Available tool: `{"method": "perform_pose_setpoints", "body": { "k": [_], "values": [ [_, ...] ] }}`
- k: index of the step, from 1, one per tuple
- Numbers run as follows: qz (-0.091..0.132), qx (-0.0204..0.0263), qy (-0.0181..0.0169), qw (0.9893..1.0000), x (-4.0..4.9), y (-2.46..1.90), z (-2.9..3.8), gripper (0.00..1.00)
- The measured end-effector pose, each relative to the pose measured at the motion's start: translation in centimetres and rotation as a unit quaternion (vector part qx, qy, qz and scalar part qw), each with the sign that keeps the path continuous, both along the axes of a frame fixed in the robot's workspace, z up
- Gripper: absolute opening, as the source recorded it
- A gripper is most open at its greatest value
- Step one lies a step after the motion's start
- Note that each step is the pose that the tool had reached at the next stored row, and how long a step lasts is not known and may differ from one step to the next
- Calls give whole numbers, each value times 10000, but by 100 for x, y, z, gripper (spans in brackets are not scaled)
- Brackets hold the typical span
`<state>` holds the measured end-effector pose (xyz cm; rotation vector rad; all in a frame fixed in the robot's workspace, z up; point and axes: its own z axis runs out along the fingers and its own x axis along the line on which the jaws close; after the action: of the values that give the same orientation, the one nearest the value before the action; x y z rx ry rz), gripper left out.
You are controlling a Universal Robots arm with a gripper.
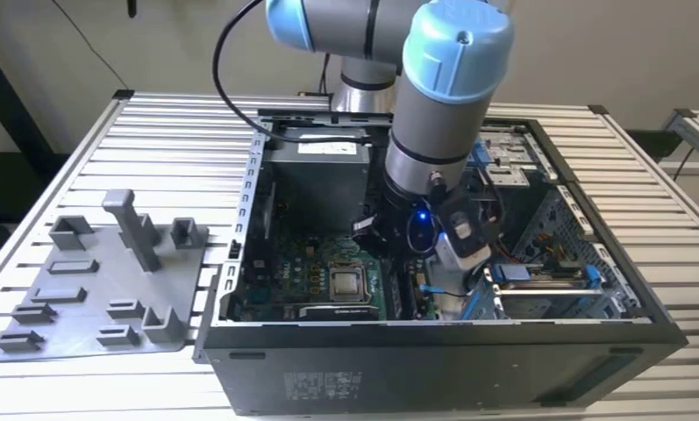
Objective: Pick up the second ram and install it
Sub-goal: 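Insert the second ram into the second slot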
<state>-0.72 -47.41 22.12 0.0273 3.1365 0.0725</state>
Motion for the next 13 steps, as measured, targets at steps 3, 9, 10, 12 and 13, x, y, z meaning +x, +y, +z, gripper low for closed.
{"method": "perform_pose_setpoints", "body": {
  "k": [3, 9, 10, 12, 13],
  "values": [
    [0, -1, 0, 10000, 2, 0, -26, 14],
    [0, -1, 0, 10000, 3, 0, -45, 14],
    [0, -1, 1, 10000, 2, 0, -46, 14],
    [0, -2, 1, 10000, 3, 0, -46, 14],
    [0, -1, 0, 10000, 3, 0, -47, 14]
  ]
}}
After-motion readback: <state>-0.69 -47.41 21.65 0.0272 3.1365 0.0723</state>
